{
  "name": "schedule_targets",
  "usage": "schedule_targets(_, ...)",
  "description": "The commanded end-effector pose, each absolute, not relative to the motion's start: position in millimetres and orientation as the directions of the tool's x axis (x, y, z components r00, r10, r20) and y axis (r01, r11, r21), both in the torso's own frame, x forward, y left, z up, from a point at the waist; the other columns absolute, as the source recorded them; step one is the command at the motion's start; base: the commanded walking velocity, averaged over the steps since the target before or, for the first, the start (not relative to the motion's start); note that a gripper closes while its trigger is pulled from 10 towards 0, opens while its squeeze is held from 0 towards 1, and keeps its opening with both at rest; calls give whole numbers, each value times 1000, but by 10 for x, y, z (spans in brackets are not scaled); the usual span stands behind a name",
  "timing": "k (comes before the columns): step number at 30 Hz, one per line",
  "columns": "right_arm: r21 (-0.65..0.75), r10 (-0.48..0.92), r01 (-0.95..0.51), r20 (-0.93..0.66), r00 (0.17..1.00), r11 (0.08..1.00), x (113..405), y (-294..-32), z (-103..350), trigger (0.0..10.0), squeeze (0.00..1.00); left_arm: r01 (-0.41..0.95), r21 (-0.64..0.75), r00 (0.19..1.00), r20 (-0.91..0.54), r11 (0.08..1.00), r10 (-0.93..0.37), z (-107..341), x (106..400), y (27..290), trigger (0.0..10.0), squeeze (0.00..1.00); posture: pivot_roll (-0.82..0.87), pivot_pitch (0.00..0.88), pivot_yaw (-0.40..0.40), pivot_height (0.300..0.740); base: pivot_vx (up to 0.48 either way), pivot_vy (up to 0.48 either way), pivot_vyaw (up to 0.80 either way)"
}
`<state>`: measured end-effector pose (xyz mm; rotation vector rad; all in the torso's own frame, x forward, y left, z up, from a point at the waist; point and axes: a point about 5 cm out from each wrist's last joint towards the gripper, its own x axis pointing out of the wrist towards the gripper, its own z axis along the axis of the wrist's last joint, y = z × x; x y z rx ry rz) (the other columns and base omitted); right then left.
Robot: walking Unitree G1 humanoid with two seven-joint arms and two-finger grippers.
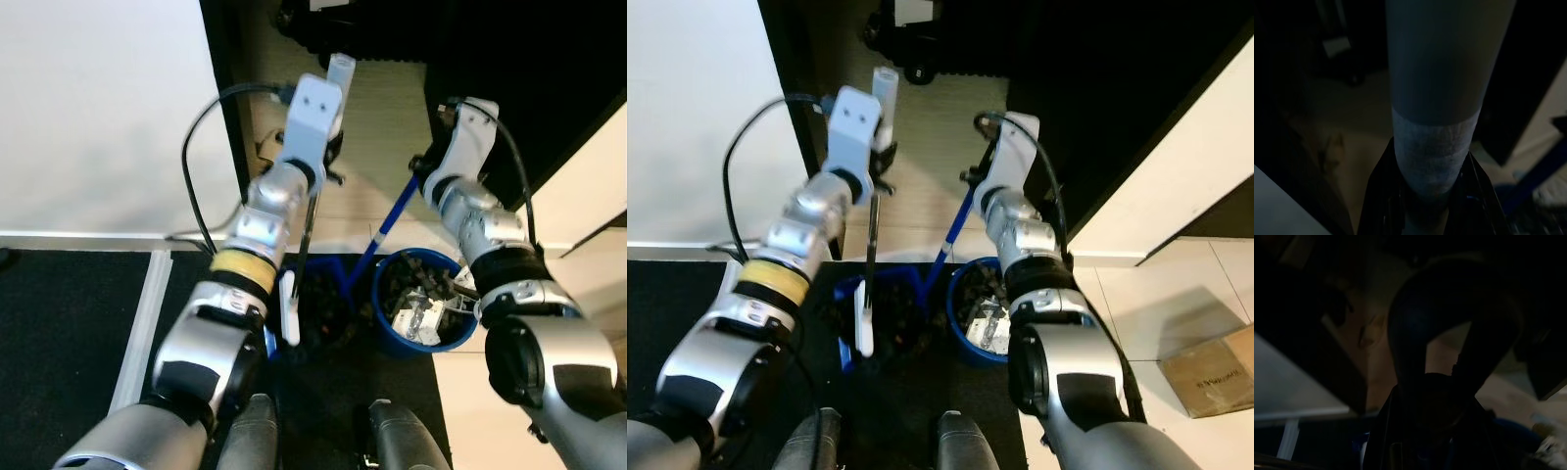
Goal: Sweep floor
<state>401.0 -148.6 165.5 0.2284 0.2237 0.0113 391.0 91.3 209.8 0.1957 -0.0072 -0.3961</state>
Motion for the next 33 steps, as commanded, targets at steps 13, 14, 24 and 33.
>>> schedule_targets(13,246,-6,49,-173,985,968,4075,-1657,1784,10000,0,445,299,878,38,844,-477,3125,3780,1582,10000,0,61,40,-73,740,0,0,0)
schedule_targets(14,251,-12,56,-173,985,967,4079,-1673,1790,10000,0,418,288,888,69,862,-454,3224,3781,1665,10000,0,63,38,-74,740,0,0,0)
schedule_targets(24,296,-46,104,-196,979,949,4070,-1752,1733,10000,0,194,158,935,270,968,-231,3694,3726,2252,10000,0,69,31,-72,740,0,0,0)
schedule_targets(33,331,-91,150,-189,978,932,4087,-1916,1810,10000,0,36,558,998,26,829,-62,3411,3586,2896,10000,0,67,28,-66,740,0,0,0)
